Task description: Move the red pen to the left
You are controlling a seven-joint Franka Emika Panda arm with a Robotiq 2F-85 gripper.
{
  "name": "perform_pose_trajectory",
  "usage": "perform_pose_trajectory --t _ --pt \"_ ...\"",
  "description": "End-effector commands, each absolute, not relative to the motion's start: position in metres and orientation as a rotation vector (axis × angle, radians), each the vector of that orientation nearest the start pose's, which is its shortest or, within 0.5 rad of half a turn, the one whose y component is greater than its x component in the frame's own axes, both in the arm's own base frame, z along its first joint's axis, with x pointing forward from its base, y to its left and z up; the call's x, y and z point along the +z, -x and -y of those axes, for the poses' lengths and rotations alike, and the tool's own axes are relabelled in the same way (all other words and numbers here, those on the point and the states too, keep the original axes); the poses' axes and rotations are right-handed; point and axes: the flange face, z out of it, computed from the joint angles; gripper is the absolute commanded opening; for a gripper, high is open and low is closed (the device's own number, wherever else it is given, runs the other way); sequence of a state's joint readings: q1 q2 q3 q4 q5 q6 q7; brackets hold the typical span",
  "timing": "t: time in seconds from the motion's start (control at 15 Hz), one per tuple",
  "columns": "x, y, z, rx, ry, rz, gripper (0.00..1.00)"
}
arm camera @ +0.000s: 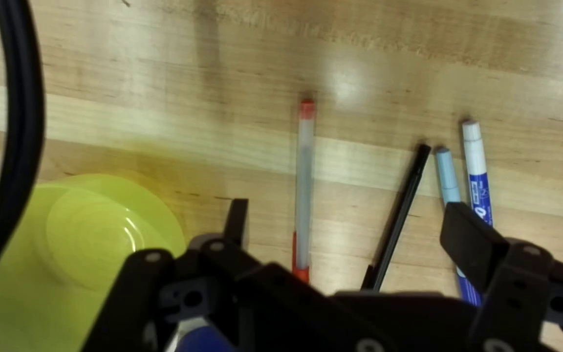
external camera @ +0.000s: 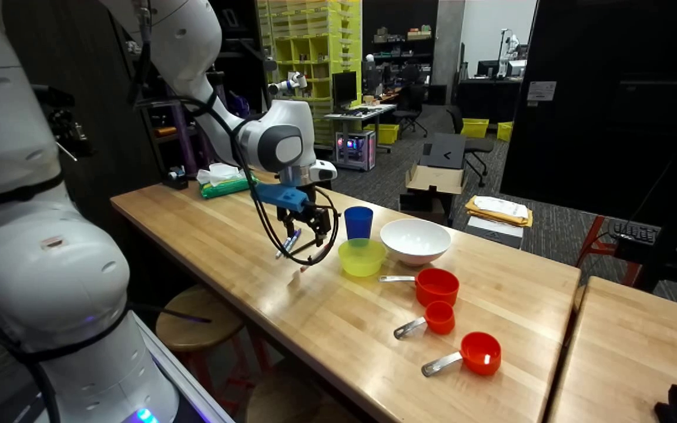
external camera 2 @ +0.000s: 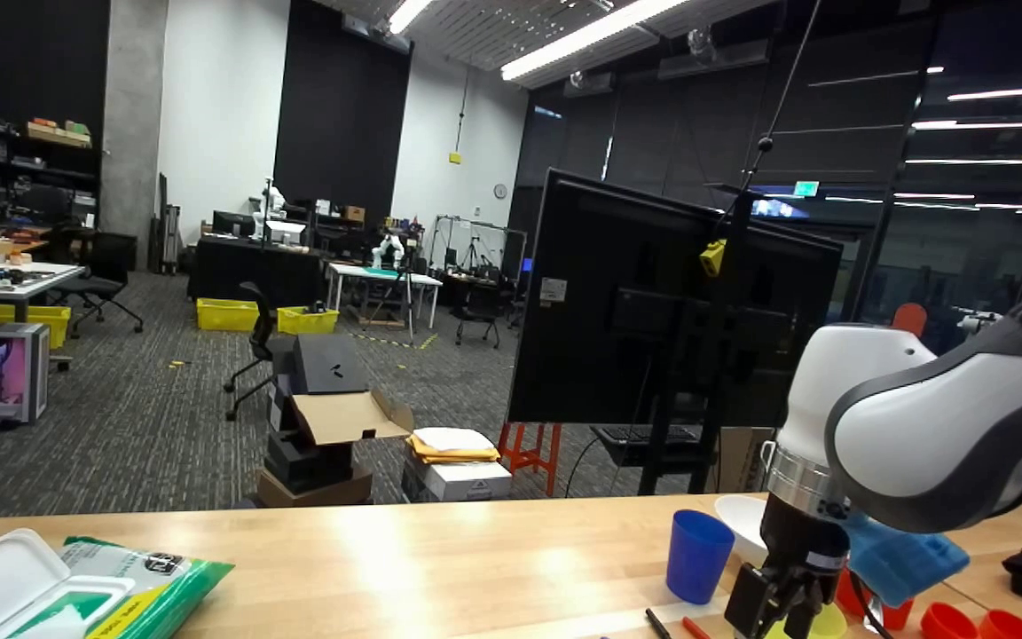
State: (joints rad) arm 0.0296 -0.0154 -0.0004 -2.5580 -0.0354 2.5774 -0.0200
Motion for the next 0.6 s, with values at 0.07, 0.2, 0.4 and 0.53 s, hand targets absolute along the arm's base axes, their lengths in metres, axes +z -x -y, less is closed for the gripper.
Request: perform_pose_trajectory --t 0.07,0.2,0.4,0.53 --pt "0.2799 -0.4532 -0.021 0.007 3.146 0.081 1.0" --pt "0.281 -0.4522 -0.0209 0.016 3.142 0.093 1.0" --pt "0.2759 -0.4528 -0.016 0.005 3.155 0.1 1.0" --pt "0.2761 -0.4529 -0.016 0.005 3.154 0.097 1.0"
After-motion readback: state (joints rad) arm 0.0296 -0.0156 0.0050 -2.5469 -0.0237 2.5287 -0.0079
